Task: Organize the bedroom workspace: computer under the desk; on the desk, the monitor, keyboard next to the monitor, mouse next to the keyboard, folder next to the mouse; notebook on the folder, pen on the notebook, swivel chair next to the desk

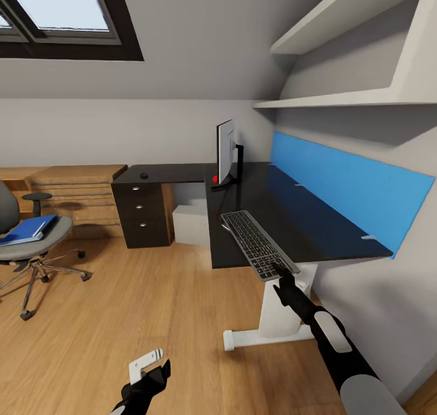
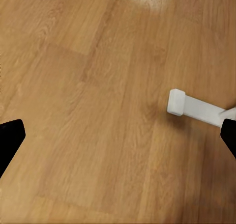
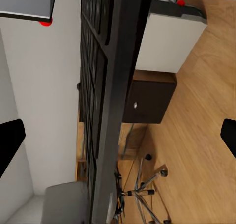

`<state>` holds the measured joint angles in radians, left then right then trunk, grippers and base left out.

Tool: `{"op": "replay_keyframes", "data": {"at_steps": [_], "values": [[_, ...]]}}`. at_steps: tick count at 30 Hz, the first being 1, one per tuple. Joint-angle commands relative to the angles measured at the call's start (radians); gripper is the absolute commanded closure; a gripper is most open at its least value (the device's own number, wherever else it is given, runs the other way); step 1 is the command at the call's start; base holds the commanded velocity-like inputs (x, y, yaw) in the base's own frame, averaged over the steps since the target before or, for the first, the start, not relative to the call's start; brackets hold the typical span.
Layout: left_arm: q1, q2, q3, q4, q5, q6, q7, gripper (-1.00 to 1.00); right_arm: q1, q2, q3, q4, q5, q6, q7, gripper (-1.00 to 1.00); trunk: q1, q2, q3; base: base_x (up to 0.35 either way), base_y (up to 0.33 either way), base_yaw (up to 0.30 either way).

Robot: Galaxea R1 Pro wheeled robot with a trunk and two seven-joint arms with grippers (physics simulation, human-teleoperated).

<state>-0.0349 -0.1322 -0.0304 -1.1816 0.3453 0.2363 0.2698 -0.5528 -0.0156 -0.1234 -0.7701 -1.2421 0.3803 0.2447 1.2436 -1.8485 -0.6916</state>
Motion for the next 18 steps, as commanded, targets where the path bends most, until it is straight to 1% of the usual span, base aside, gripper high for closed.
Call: {"op": "replay_keyframes", "data": {"at_steps": [1, 7, 16, 18], "values": [[0.000, 0.000, -0.002, 0.000, 0.009, 0.003, 0.008, -1.00, -0.001, 0.000, -0.003, 0.000, -0.005, 0.007, 0.000, 1.00, 0.000, 0.000, -0.001, 0.000, 0.000, 0.000], [0.000, 0.000, -0.002, 0.006, 0.009, 0.003, 0.008, -1.00, -0.001, -0.001, 0.015, 0.000, -0.003, 0.006, -0.013, 1.00, 0.000, 0.000, -0.001, 0.000, 0.000, 0.000], [0.000, 0.000, -0.002, 0.007, 0.008, 0.003, 0.006, -1.00, -0.001, -0.001, 0.017, 0.000, -0.003, 0.006, -0.013, 1.00, 0.000, 0.000, -0.001, 0.000, 0.000, 0.000], [0.000, -0.001, -0.002, 0.007, 0.008, 0.003, 0.007, -1.00, -0.001, -0.001, 0.018, 0.000, -0.002, 0.006, -0.013, 1.00, -0.008, 0.014, 0.005, 0.000, 0.000, 0.000]]}}
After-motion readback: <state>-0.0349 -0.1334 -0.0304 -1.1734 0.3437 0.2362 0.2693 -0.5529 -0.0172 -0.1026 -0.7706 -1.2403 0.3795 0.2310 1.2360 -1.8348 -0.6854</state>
